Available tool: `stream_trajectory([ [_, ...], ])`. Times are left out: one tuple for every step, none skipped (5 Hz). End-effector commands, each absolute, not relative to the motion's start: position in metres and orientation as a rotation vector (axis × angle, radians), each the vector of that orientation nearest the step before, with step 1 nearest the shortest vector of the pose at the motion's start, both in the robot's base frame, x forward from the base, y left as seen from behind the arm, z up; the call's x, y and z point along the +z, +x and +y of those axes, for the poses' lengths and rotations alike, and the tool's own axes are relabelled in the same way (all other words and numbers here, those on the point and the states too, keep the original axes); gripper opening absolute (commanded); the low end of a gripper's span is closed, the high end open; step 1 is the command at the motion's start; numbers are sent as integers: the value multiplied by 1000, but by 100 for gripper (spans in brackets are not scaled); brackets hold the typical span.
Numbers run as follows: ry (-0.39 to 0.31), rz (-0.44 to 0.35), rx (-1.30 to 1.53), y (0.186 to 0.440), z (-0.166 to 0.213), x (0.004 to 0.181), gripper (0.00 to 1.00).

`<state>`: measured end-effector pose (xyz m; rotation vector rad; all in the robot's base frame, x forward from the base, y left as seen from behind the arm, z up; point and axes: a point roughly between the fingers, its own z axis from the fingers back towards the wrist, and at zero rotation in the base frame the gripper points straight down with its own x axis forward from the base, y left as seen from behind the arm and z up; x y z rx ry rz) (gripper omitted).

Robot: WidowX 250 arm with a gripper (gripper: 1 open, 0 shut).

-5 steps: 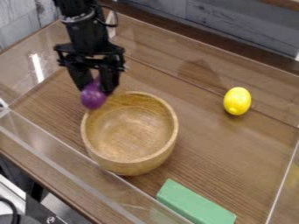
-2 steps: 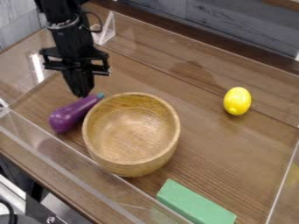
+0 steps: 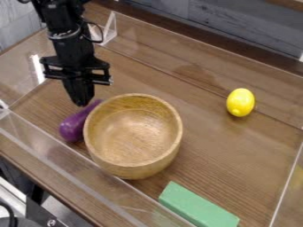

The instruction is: Remove the purple eggplant from inside the brown bowl and put it on the table

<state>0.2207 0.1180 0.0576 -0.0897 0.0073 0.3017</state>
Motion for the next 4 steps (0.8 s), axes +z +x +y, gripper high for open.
stream_trajectory([
  [-72,-17,298,225,120,63,0],
  [-76,-16,300,226,118,65,0],
  [-78,-14,302,227,117,67,0],
  [-77,-10,305,227,117,66,0],
])
